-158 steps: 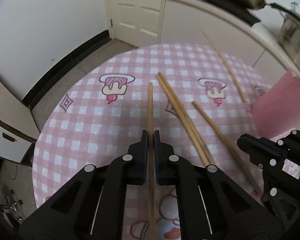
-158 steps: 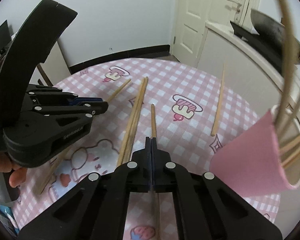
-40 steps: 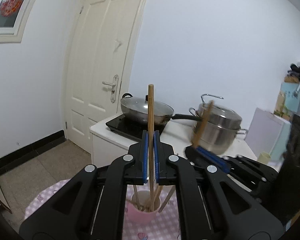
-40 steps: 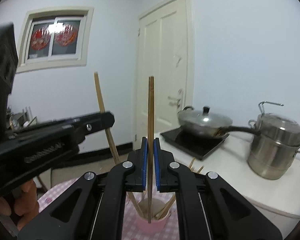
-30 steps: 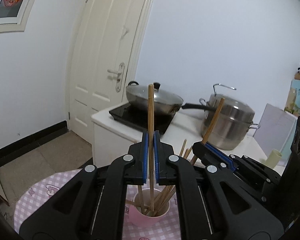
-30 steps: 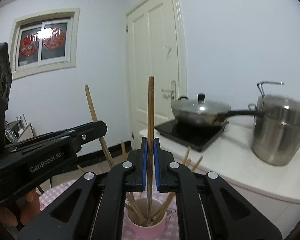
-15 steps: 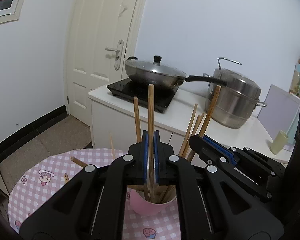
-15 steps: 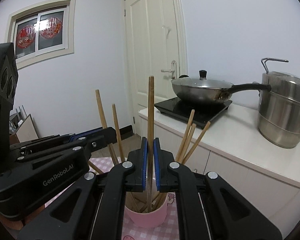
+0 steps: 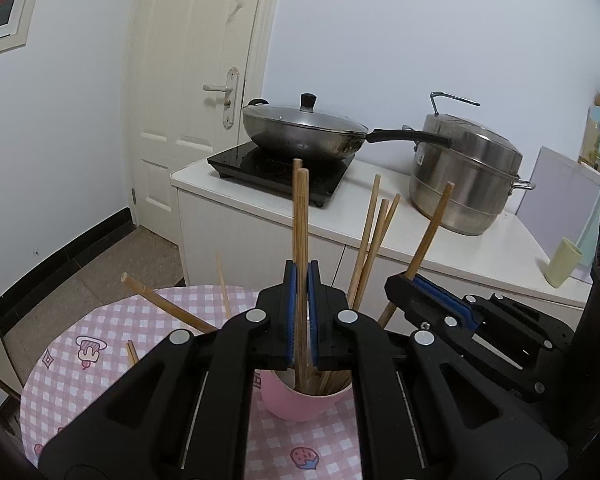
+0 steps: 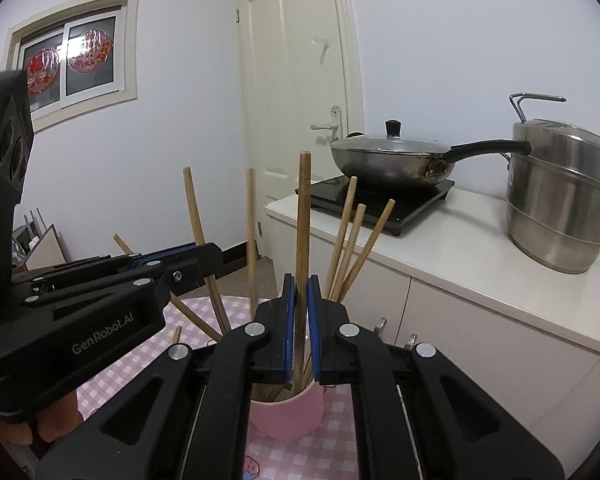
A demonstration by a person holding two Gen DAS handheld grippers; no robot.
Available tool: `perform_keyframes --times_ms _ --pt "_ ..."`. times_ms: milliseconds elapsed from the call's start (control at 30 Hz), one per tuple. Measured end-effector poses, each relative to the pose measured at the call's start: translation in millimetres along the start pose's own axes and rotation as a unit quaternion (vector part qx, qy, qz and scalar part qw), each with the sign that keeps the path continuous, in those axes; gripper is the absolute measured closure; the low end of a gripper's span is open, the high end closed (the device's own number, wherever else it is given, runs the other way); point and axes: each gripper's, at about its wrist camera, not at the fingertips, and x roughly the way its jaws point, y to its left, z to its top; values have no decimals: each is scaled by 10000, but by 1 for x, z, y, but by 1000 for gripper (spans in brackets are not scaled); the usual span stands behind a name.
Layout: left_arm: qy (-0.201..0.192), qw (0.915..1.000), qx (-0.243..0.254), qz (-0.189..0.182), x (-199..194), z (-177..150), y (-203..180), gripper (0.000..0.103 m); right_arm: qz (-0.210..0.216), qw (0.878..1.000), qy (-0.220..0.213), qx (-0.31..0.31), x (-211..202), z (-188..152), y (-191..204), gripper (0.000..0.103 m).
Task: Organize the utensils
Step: 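Open both tools to drop the chopsticks into the pink cup, then move both open tools down to the remaining chopsticks on the table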
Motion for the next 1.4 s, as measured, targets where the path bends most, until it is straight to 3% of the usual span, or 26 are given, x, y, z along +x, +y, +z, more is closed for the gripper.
perform_keyframes --times_ms 267,333,400,467,533,567,1133,1400 --pt "21 10000 87 -18 -4 1 -2 97 -12 10000 13 46 -4 -4 0 97" --pt "-10 10000 44 -35 -7 2 -1 97 -3 10000 -15 45 -8 -3 1 90" --pt "-8 9999 -1 -107 -11 3 0 96 -27 9999 -75 61 -14 -3 2 77" --pt "-12 9999 4 -139 -15 5 -2 94 -36 9999 -118 50 -18 -3 4 74" --pt "-32 9999 -8 -148 -20 5 -3 65 -46 9999 -132 28 -21 -3 5 74" --pt "-66 9998 -39 -173 -23 4 -3 58 -55 9999 -139 30 -23 -3 5 73" --pt "-433 9987 -24 -273 -94 -3 5 51 -56 9995 -290 89 -66 -7 10 69" --pt "-381 9992 -78 41 -122 -23 38 48 116 9997 -211 -15 -76 -20 22 69"
